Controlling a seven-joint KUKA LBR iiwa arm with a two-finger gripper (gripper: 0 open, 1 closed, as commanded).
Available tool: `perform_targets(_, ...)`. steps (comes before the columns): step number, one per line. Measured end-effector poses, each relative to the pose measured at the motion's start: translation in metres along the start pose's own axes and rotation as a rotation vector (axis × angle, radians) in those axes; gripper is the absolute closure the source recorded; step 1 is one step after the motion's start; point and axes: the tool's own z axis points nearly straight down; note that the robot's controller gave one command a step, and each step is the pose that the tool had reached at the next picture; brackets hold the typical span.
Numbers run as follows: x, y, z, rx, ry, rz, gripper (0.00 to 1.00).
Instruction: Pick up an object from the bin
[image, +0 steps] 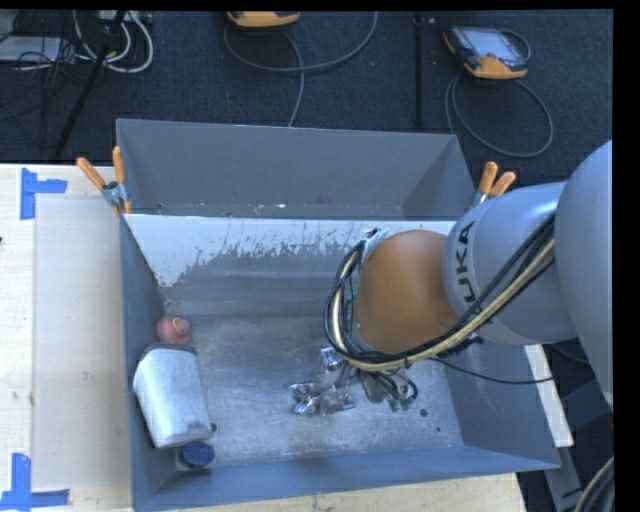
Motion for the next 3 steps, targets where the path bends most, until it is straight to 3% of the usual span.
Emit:
perform_targets(1,-0.009,0.016,-0.100,0.000,-0.011,0.047,1.00)
perform_targets(2,-0.007,0.015,-0.096,0.000,-0.002,0.047,0.00)
perform_targets(3,0.008,0.042,0.021,0.001,-0.008,-0.052,0.00)
